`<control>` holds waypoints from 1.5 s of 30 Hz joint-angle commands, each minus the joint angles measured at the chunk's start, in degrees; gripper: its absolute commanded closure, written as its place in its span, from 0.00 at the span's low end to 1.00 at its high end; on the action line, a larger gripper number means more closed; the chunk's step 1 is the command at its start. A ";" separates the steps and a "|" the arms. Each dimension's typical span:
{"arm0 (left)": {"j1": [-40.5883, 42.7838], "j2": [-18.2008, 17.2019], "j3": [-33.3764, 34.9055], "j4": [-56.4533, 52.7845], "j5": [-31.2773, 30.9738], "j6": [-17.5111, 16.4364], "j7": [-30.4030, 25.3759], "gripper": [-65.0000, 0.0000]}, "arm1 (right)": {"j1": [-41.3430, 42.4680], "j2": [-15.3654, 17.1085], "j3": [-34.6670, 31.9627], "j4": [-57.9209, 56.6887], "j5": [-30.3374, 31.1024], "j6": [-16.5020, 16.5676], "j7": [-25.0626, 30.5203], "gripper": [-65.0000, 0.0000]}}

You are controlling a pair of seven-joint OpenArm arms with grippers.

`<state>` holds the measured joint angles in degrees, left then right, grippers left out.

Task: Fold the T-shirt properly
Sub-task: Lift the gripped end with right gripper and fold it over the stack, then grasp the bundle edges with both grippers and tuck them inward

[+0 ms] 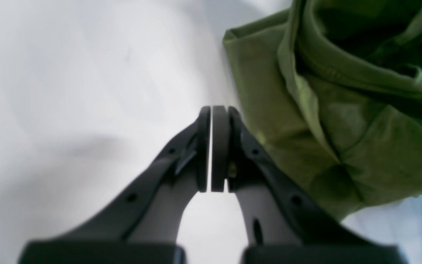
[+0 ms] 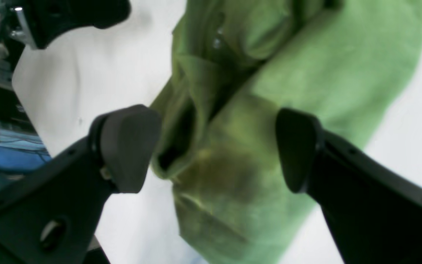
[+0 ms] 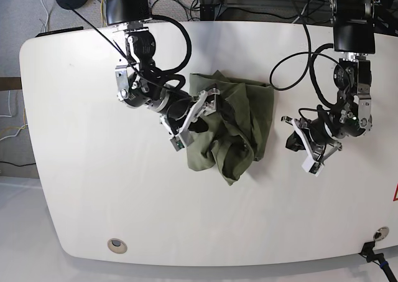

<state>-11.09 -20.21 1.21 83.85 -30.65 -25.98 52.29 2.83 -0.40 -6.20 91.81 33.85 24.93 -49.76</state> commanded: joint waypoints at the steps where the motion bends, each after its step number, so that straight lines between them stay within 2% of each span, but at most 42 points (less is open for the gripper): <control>1: -1.35 -0.67 -0.38 0.94 -0.69 -0.18 -1.17 1.00 | 0.99 -0.78 -2.64 0.98 1.36 0.52 1.01 0.21; 5: -1.26 -0.58 -0.38 0.94 -0.69 -0.18 -1.17 1.00 | 1.70 -0.87 -5.01 1.51 1.54 -1.59 1.10 0.21; 8: -1.26 -0.58 -0.38 0.85 -0.69 -0.18 -1.17 1.00 | 3.28 -0.87 -5.01 1.60 1.54 -1.68 1.10 0.24; 13: -0.64 -0.58 -0.38 1.02 -0.69 -0.18 -1.17 1.00 | 3.28 -0.87 -5.01 -1.30 1.36 -1.59 1.19 0.53; 16: -0.56 -0.67 -0.38 1.02 -0.69 -0.18 -1.17 1.00 | 3.02 -0.87 -5.45 -2.62 1.45 -1.59 2.59 0.54; 22: -0.56 -0.67 -0.38 0.94 -0.69 -0.18 -1.17 1.00 | 2.84 -0.96 -10.90 -2.71 1.45 -1.76 3.56 0.55; 26: -0.47 -0.58 -0.38 0.94 -0.69 -0.18 -1.17 1.00 | 3.19 -4.30 -13.10 -3.41 1.36 -1.76 4.61 0.55; 32: -0.29 -0.58 -0.38 0.94 -0.69 -0.18 -1.08 1.00 | 6.44 -8.60 -18.90 -10.71 1.45 -1.76 6.72 0.54; 37: 0.15 -1.55 -0.47 1.20 -0.86 -0.18 -1.17 1.00 | 7.94 -8.34 -19.25 -6.40 1.45 -1.85 6.99 0.54; 39: 0.15 -1.64 -0.99 1.38 -0.95 -0.18 -1.26 1.00 | 9.08 -5.79 -16.62 -4.47 1.80 -1.85 6.90 0.54; 45: 2.08 -1.46 -8.29 5.60 -0.77 -0.26 -1.26 1.00 | 12.33 -1.22 -8.70 -4.03 1.45 -1.85 6.81 0.54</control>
<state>-8.08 -21.02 -6.55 87.94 -31.31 -26.48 51.51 13.76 -1.37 -15.62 86.78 34.22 22.44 -44.42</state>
